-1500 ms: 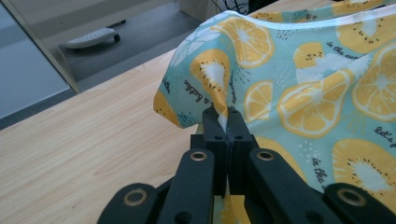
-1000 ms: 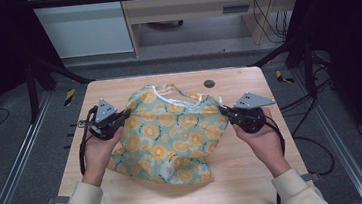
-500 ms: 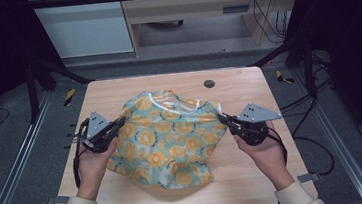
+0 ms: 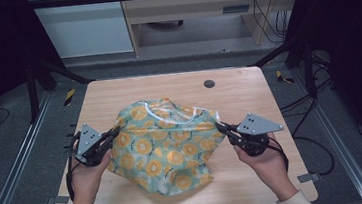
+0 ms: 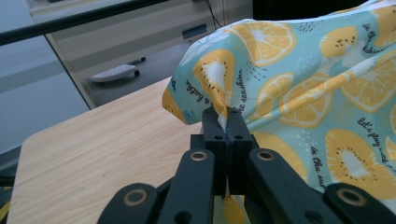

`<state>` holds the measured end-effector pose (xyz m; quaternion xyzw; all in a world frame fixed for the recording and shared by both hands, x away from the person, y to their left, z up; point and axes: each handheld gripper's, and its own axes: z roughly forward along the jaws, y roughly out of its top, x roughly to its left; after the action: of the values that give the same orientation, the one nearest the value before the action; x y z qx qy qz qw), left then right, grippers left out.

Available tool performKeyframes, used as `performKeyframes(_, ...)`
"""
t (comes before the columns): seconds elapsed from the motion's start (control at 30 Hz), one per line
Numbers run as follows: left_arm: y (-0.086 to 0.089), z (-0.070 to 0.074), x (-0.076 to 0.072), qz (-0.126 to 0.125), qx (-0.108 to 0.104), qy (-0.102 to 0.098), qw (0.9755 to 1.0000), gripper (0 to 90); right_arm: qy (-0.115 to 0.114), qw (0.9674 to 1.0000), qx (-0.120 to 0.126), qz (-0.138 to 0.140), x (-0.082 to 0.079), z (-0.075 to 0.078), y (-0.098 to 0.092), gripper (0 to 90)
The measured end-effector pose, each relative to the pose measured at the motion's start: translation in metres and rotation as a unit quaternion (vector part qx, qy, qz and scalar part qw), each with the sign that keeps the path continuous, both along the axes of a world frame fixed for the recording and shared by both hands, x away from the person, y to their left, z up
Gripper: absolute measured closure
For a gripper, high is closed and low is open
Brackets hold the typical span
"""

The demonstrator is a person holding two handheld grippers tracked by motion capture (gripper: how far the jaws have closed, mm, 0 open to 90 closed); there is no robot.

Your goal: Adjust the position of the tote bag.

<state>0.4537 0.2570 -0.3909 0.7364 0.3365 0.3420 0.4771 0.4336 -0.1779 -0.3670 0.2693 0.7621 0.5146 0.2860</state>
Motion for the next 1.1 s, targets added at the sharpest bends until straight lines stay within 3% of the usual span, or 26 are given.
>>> performKeyframes(0.6,0.020,-0.010,-0.046,0.009,-0.028,0.002,0.9996,90.0,-0.012,0.9993,0.007,0.034,-0.037,-0.003,0.012,89.6)
performKeyframes(1.1,0.026,-0.026,-0.059,0.003,-0.022,0.024,0.9995,90.0,-0.007,0.9985,0.015,0.051,-0.056,-0.010,0.017,89.6)
